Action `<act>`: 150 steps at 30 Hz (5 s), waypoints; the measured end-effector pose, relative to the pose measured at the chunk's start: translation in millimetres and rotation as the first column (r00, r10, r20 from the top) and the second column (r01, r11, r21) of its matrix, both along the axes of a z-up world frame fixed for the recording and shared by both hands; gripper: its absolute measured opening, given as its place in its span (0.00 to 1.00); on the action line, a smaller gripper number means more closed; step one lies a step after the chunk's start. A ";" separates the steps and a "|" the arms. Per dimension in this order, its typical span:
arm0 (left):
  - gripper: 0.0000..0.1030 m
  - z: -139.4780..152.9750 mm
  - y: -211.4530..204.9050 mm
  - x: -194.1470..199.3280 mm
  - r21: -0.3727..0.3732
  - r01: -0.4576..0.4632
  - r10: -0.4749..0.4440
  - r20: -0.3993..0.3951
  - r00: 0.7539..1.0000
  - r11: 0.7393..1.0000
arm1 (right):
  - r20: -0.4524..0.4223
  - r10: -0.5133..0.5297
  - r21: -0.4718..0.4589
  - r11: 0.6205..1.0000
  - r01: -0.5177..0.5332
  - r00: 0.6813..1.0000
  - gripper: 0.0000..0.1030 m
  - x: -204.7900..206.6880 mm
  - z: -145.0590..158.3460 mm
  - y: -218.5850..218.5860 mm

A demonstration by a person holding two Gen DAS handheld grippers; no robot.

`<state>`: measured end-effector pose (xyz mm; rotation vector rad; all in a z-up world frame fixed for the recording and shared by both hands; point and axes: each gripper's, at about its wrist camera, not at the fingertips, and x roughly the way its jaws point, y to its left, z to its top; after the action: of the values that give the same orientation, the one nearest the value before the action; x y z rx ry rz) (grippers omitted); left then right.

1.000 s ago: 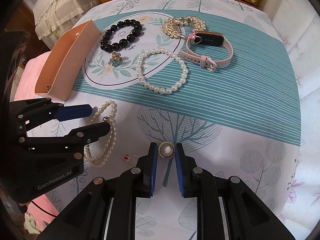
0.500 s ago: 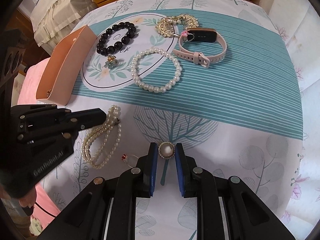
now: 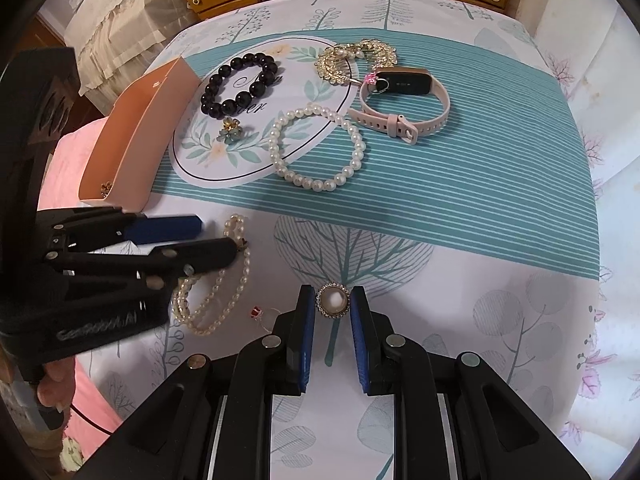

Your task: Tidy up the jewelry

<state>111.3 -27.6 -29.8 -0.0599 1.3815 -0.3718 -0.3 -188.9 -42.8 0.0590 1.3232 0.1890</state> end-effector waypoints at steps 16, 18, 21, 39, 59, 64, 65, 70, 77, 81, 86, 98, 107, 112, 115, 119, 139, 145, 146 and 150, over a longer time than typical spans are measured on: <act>0.23 -16.4 -26.1 12.7 0.123 0.005 -0.010 0.037 0.999 0.992 | -0.003 -0.017 0.008 1.000 0.017 1.000 0.17 -0.4 -5.7 -1.8; 0.23 -22.3 -40.8 15.2 0.145 0.010 -0.015 0.038 0.999 0.989 | -0.003 -0.018 0.010 1.000 0.018 1.000 0.17 -0.2 -6.4 -2.2; 0.11 -24.5 -48.8 17.3 0.134 0.022 -0.023 0.006 1.000 0.991 | -0.007 -0.024 0.016 1.000 0.024 1.000 0.17 -0.4 -8.0 -3.1; 0.00 -13.8 -30.6 3.6 0.099 -0.019 0.016 0.029 0.999 0.995 | 0.010 -0.035 0.028 0.999 0.035 0.999 0.17 -2.8 -5.9 -10.4; 0.54 -6.2 -17.7 -49.3 0.099 0.067 -0.066 -0.009 0.998 0.993 | 0.012 -0.032 0.050 0.998 0.031 0.999 0.17 -10.3 -3.1 -16.6; 0.54 -9.7 -15.1 -60.9 0.122 0.086 -0.085 -0.014 0.996 0.989 | 0.016 -0.030 0.054 0.998 0.029 0.999 0.17 -12.3 -2.6 -17.3; 0.54 -11.6 -15.8 -61.5 0.123 0.085 -0.083 -0.022 0.996 0.989 | 0.016 -0.029 0.055 0.998 0.028 0.999 0.17 -12.5 -2.3 -17.6; 0.54 -22.0 -22.0 -62.8 0.153 0.082 -0.074 -0.055 0.996 0.985 | 0.019 -0.021 0.058 0.998 0.020 1.000 0.17 -14.5 -0.6 -16.4; 0.54 -32.8 -39.8 -59.7 0.207 0.116 -0.102 -0.080 0.992 0.971 | 0.022 -0.022 0.063 0.998 0.021 1.000 0.17 -16.2 2.4 -18.0; 0.42 -33.8 -48.4 -63.2 0.263 0.138 -0.126 -0.063 0.990 0.955 | 0.023 -0.021 0.066 0.998 0.019 1.000 0.17 -15.5 3.1 -20.3; 0.15 -29.2 -45.6 -59.7 0.262 0.106 -0.095 -0.056 0.994 0.959 | 0.018 -0.028 0.080 0.996 0.027 0.999 0.17 -13.3 -0.9 -25.4; 0.07 -24.7 -39.1 -57.9 0.101 0.032 -0.025 -0.075 0.997 0.994 | 0.012 -0.047 0.096 0.994 0.045 0.999 0.17 -13.5 -6.4 -35.3; 0.07 -24.0 -19.6 -62.2 -0.027 -0.066 0.064 -0.066 0.996 0.997 | 0.018 -0.056 0.097 0.994 0.054 0.998 0.17 -14.9 -3.2 -39.5; 0.07 -3.7 -6.5 -65.6 -0.083 -0.094 0.092 -0.027 0.995 0.992 | 0.024 -0.050 0.096 0.994 0.047 0.998 0.17 -15.5 -0.1 -36.6; 0.07 5.6 -2.0 -59.4 -0.112 -0.116 0.115 -0.013 0.993 0.987 | 0.032 -0.043 0.096 0.995 0.040 0.999 0.17 -15.8 4.8 -33.4; 0.07 29.3 12.6 -55.7 -0.161 -0.162 0.169 0.036 0.985 0.974 | 0.052 -0.031 0.097 0.995 0.026 0.998 0.17 -15.7 17.7 -28.8; 0.07 219.9 134.5 -58.7 -0.298 -0.266 0.373 0.402 0.836 0.917 | 0.270 0.141 0.113 0.978 -0.177 0.952 0.17 19.4 148.9 88.8; 0.07 244.1 171.3 -50.0 -0.279 -0.316 0.415 0.456 0.787 0.907 | 0.289 0.171 0.132 0.967 -0.216 0.942 0.17 53.7 163.8 145.9; 0.07 242.6 176.1 -47.3 -0.279 -0.323 0.420 0.450 0.788 0.904 | 0.283 0.174 0.137 0.966 -0.219 0.943 0.17 59.9 161.6 153.8; 0.07 218.0 193.2 -27.0 -0.250 -0.360 0.436 0.416 0.798 0.899 | 0.246 0.189 0.154 0.961 -0.231 0.950 0.17 88.9 145.4 190.2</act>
<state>84.3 165.6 188.2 -0.3701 0.8282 -0.1221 88.5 1.2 102.7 0.0475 1.0769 0.4856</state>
